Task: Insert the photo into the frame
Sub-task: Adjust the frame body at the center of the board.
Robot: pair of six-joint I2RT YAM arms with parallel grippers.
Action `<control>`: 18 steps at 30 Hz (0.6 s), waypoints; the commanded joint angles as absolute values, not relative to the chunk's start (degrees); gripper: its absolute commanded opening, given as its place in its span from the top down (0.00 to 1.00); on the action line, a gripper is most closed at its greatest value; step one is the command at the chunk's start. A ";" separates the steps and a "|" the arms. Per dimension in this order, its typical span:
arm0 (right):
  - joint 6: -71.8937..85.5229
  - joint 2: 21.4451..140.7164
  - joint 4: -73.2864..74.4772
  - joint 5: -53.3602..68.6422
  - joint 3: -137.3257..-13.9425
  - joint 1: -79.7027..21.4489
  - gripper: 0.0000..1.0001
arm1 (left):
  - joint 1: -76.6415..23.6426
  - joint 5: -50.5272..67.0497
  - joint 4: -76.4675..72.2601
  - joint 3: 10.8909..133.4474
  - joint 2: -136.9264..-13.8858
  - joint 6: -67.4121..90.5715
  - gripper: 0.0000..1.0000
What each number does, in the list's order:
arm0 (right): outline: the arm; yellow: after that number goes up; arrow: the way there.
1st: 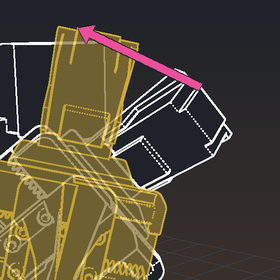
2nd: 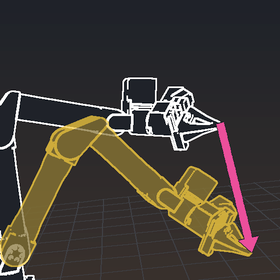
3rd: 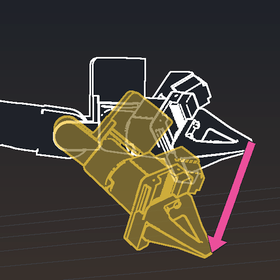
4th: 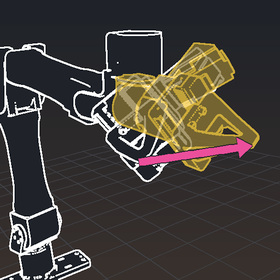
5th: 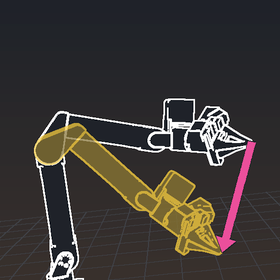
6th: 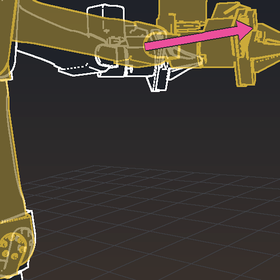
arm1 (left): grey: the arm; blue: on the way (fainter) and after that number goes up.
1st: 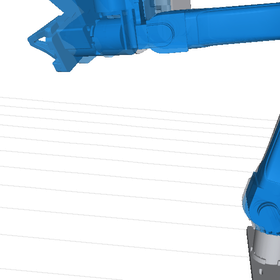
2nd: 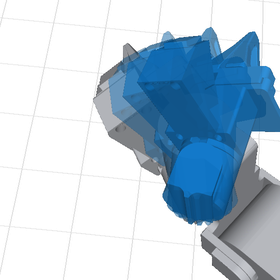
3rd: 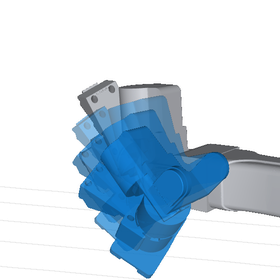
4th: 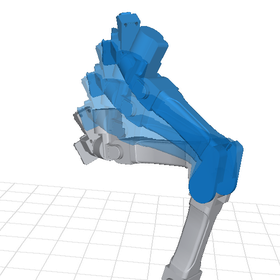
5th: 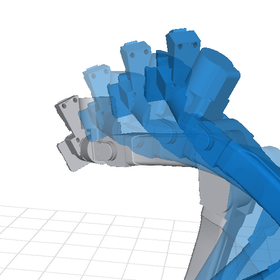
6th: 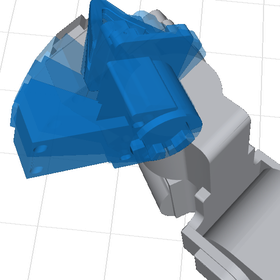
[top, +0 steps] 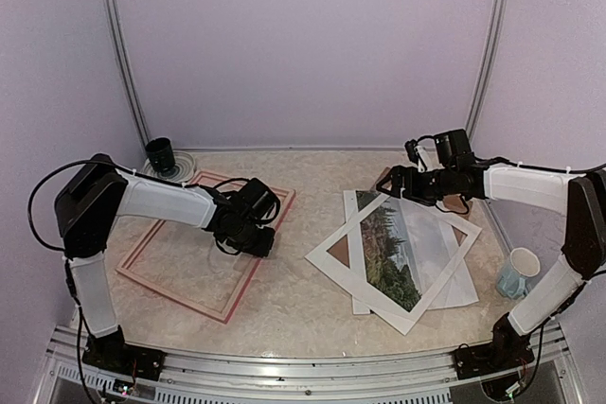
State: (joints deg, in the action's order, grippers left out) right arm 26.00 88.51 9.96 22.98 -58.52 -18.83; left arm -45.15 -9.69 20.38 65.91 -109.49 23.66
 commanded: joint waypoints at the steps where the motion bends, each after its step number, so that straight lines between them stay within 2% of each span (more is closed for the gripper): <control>1: 25.97 88.35 11.34 20.13 -57.16 -18.72 0.01 | -45.09 -9.46 19.77 69.27 -112.19 28.89 0.79; 8: 26.80 88.24 13.15 16.13 -56.77 -18.72 0.01 | -44.47 -8.07 19.07 73.63 -115.39 32.94 0.77; 18: 26.85 88.29 14.25 13.23 -56.20 -18.60 0.01 | -46.40 -8.31 19.41 76.16 -115.86 29.08 0.78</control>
State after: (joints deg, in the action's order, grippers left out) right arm 26.65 88.51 13.54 14.66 -56.93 -18.83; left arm -45.04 -10.17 21.06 74.30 -115.50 30.02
